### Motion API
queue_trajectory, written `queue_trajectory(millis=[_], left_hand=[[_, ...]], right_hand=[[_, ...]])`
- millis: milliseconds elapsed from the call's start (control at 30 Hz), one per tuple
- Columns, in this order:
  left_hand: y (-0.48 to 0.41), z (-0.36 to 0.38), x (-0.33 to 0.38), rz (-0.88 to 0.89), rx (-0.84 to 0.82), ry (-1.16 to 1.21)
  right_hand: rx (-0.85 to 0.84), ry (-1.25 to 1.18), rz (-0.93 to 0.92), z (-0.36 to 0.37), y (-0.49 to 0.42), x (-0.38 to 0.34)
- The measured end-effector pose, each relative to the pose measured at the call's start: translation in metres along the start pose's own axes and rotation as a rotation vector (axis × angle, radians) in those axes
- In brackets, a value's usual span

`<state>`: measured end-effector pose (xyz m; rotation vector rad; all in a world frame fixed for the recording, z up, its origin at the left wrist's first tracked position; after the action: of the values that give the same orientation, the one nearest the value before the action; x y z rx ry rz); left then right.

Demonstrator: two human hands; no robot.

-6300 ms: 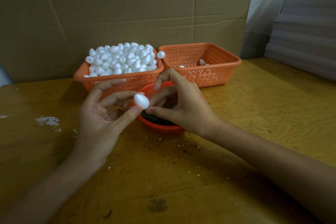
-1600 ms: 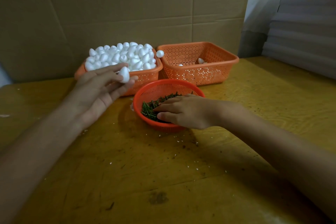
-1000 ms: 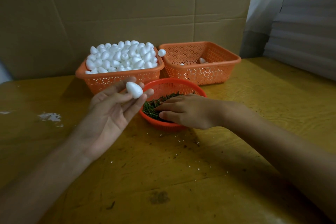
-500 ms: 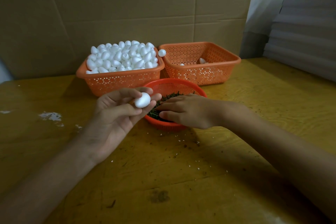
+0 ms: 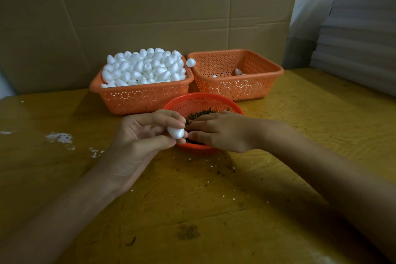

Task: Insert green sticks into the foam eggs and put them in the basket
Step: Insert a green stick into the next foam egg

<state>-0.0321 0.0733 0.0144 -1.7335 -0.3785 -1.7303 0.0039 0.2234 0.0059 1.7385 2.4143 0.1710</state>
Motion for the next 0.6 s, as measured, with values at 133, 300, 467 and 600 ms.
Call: queue_trajectory(millis=[133,300,467,600], left_hand=[[0.0005,-0.0004,-0.0018,-0.007,0.004,-0.029],[0.0012,0.0004,-0.0009,-0.003,0.02,-0.108],[0.0019,0.0024,0.0,0.015,0.027,-0.181],[0.0022,0.0036,-0.0003,0.022,0.038,-0.217]], right_hand=[[-0.007,-0.001,-0.002,-0.0002,-0.0001,-0.0001],[-0.01,0.0,-0.008,-0.0009,0.0019,-0.0014],[0.006,-0.008,-0.011,-0.001,0.0009,-0.0013],[0.018,-0.031,-0.001,-0.0007,0.0011,-0.0003]])
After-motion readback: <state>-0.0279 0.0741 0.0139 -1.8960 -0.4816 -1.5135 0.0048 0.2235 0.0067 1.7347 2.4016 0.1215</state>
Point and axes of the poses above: each hand's wrist, its own y-axis away from the middle knuckle, its own z-axis out of the palm, x = y × z, the point moved 7 cm from there along -y, towards the middle knuckle, and after that the axes turned 9 degrees about -z, right-handed, at the moved point
